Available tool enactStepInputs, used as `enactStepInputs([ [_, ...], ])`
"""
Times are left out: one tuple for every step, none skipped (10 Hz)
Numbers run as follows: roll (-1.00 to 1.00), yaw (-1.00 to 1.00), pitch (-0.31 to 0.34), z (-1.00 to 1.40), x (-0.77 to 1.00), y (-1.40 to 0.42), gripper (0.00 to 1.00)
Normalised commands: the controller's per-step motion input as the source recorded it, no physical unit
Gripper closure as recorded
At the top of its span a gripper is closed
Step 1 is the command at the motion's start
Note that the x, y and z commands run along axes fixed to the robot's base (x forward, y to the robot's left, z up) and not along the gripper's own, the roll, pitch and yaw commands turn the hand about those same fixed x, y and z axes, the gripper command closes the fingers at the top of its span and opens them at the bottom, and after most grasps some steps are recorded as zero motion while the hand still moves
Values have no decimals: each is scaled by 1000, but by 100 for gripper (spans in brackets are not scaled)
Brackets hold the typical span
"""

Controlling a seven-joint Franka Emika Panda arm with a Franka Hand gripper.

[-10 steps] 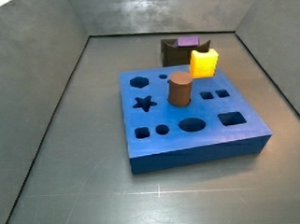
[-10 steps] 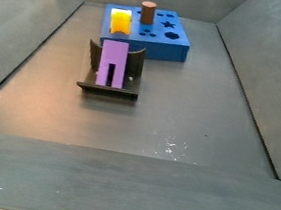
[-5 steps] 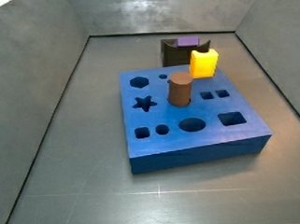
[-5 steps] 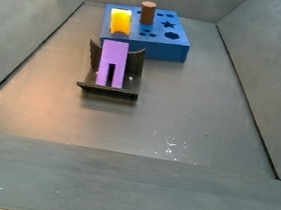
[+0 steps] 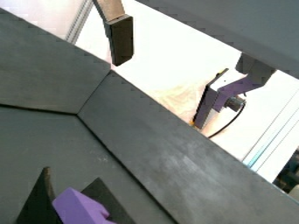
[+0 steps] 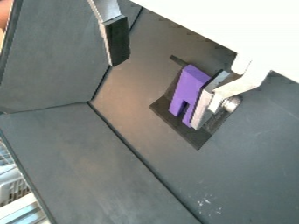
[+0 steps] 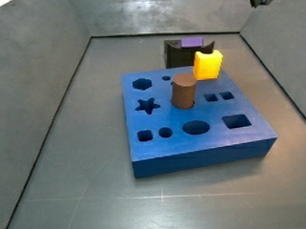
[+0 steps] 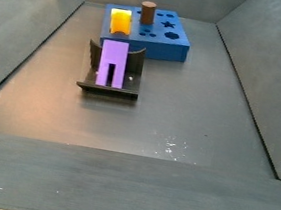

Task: Pick up the double-square object. Move up. Rotate the double-square object. Place the double-square object on the fixture. Regrasp the double-square object. Move to above the board. Insert the double-square object.
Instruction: Regrasp the double-square object.

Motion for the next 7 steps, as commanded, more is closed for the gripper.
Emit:
enactStepInputs([
  [216, 155, 90, -7, 80, -29, 0],
  [100, 189, 6, -1000, 31, 74, 0],
  [92, 188, -7, -1000, 33, 72, 0],
  [79, 158, -57, -1000, 49, 66, 0],
  [72, 131, -89, -1000, 56, 63, 0],
  [69, 101, -116, -1000, 62, 60, 0],
  [64, 71, -129, -1000, 68, 57, 0],
])
